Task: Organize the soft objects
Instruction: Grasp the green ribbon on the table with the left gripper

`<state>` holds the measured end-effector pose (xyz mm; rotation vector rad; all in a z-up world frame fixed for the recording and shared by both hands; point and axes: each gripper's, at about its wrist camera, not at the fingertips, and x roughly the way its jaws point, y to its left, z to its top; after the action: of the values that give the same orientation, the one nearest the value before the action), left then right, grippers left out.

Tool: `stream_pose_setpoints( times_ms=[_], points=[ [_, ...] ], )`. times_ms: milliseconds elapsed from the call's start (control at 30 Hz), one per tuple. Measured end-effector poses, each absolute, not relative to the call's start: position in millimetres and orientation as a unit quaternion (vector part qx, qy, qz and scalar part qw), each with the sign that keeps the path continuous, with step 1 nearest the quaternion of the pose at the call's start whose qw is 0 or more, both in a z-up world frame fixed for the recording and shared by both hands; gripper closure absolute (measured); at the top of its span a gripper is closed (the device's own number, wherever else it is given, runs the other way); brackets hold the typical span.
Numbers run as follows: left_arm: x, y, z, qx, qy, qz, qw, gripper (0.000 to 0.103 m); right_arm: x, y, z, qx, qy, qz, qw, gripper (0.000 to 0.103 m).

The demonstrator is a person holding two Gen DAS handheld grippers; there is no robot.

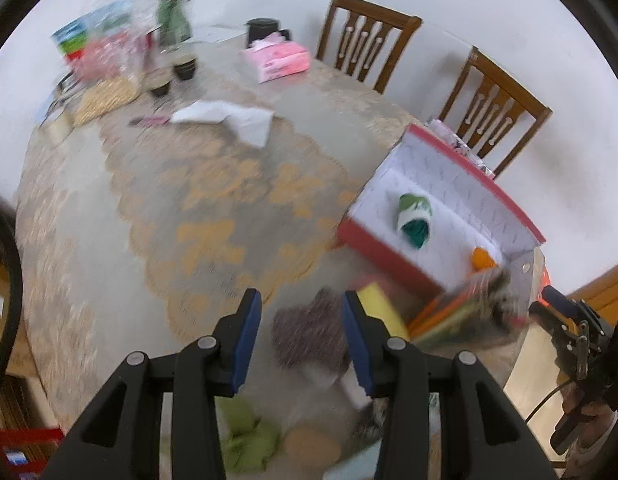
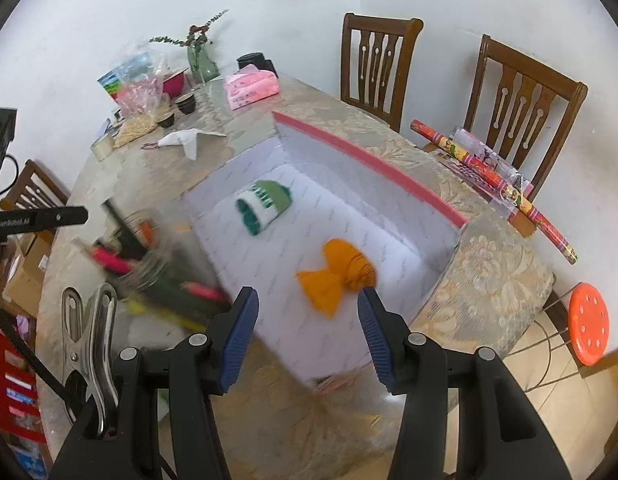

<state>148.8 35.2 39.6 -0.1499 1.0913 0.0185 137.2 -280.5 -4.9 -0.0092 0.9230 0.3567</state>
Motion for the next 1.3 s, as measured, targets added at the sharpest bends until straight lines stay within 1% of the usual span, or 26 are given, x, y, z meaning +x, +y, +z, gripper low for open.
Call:
stream_pose_setpoints(
  times_ms=[333,600,1033,1300],
  points=[
    [74,75,19,-0.108,0.534,0.049,0.837,0.06,91,-247,5,-0.016,0.438,0.186,0.88,0.05],
    [39,86,-10,-0.122,0.559,0.038,0.819,0.06,67,-215,5,-0.035,0.445,0.2,0.873,0.05],
    [28,69,-54,-0.109,0.582,0.003,0.806,0.06,43,-175,-1,-0.063,0.459,0.225,0.857,0.05],
    [27,65,-68,-0.087,0.582,0.004,0.808,0.06,34,-165,-6,-0.078,0.467,0.23,0.85,0.05]
  ],
)
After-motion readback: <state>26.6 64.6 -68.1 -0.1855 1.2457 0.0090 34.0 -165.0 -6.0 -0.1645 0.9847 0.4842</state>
